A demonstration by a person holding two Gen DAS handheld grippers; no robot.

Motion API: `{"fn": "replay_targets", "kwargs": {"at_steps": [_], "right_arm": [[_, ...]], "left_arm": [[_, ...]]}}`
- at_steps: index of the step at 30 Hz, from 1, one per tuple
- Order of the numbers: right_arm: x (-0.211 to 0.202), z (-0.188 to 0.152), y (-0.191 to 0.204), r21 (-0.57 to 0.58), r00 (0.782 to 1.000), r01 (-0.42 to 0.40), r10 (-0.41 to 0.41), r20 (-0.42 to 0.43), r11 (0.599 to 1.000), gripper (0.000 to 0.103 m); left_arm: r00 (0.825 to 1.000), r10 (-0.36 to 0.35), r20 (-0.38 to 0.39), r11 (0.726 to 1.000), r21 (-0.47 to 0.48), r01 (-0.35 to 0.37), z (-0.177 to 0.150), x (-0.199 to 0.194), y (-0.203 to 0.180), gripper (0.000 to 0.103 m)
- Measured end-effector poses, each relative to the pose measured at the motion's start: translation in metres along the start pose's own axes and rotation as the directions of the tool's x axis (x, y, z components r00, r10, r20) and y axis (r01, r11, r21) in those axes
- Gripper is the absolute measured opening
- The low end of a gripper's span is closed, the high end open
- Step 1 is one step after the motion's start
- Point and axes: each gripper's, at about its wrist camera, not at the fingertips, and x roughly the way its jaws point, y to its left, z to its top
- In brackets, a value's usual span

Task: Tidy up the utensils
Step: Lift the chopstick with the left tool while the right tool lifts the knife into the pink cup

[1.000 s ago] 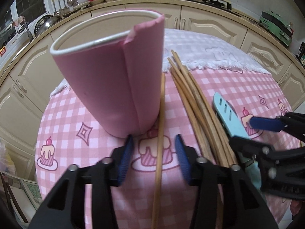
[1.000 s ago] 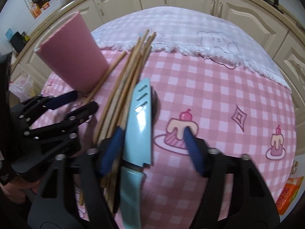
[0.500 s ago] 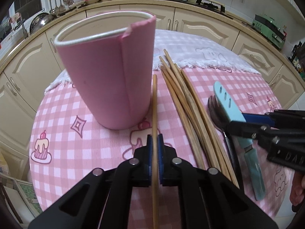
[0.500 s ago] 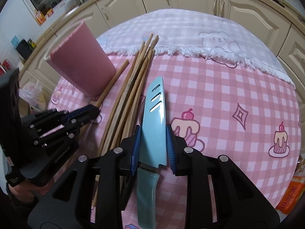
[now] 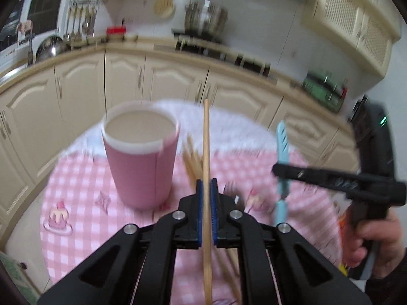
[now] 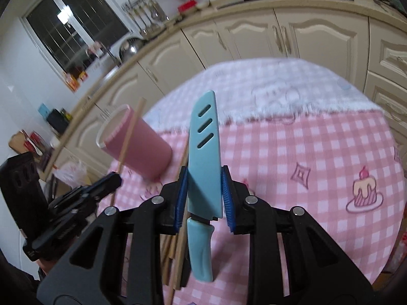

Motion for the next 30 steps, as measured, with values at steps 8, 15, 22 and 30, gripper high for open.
{"fn": "replay_targets", "kwargs": {"at_steps": [8, 15, 22, 30], "right_arm": [[-0.012, 0.039, 0.035, -0.078, 0.993, -0.057, 0.065, 0.096, 0.995, 0.016], [-0.015, 0.071, 0.07, -0.167, 0.986, -0.065, 0.09, 0.144, 0.984, 0.009], [-0.012, 0.075, 0.074, -0.176, 0.988, -0.056, 0.08, 0.133, 0.983, 0.008], [-0.05, 0.1, 0.1, -0.224, 0.965, -0.112, 0.16, 0.208, 0.968, 0.008]], "left_arm": [[0.959, 0.001, 0.283, 0.999, -0.036, 0.01, 0.063, -0.054, 0.013, 0.005], [0.926, 0.026, 0.377, 0.998, -0.063, -0.002, 0.108, -0.048, 0.034, 0.005], [0.915, 0.043, 0.401, 0.996, -0.091, -0.007, 0.119, -0.036, 0.04, 0.005], [0.879, 0.054, 0.474, 0.996, -0.083, -0.016, 0.123, -0.025, 0.041, 0.005]]}}
